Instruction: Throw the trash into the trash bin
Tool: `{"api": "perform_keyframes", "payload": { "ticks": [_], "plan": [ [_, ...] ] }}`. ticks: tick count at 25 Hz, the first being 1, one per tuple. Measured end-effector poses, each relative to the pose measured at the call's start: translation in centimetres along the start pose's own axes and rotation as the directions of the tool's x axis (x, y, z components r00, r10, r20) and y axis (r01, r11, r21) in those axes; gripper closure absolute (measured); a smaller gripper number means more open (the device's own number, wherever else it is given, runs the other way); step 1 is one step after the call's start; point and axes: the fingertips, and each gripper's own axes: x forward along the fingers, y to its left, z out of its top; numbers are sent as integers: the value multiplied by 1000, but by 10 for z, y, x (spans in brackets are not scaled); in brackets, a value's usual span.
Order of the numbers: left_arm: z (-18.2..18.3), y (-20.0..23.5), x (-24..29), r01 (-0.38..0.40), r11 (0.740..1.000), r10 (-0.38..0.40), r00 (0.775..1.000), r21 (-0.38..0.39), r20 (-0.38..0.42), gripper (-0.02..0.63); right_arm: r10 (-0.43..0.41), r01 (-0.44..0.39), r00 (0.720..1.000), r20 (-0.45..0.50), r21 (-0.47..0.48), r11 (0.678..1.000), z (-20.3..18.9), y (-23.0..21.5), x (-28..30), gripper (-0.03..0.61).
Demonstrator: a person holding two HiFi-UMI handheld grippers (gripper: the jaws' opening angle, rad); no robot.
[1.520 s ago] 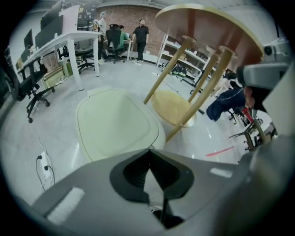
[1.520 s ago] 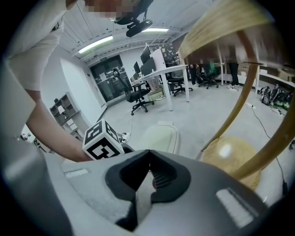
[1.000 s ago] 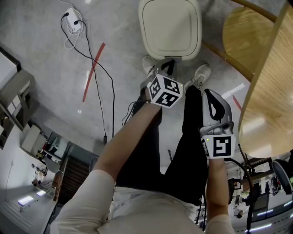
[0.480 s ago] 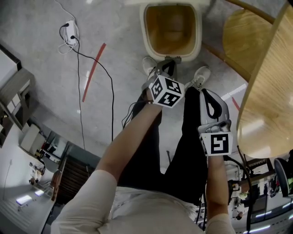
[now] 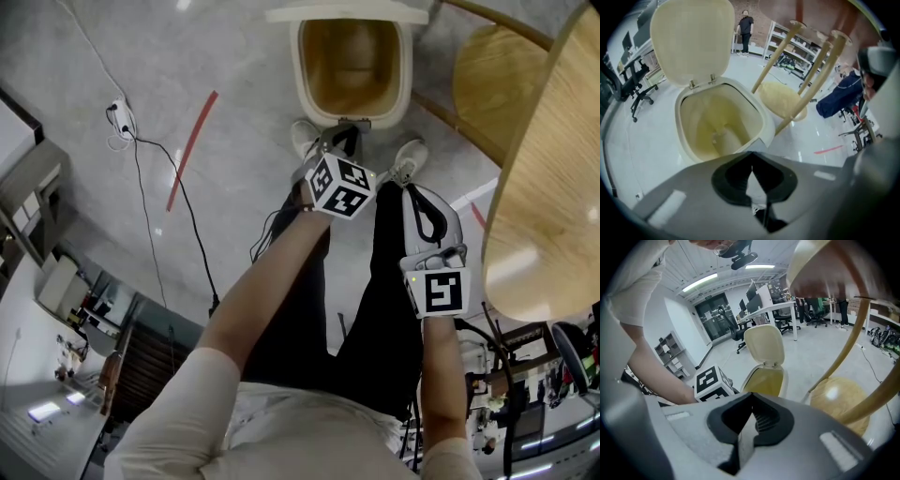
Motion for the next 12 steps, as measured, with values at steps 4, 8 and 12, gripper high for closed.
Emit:
{"api": "perform_keyframes", "payload": {
  "ticks": [4, 8, 12],
  "plan": [
    [2, 3, -7, 1, 1000, -1, 1000, -13, 22, 611, 2, -2, 1000, 6, -8, 1000, 5, 3, -1, 577],
    [13, 7, -24, -3, 1000, 4, 998, -28, 63, 611, 2, -2, 1000, 3, -12, 1000, 12, 5, -4, 577],
    [27, 7, -47, 2, 999, 3, 994, -41, 106, 611, 6, -6, 1000, 9, -22, 1000, 23, 12, -11, 577]
  ]
}}
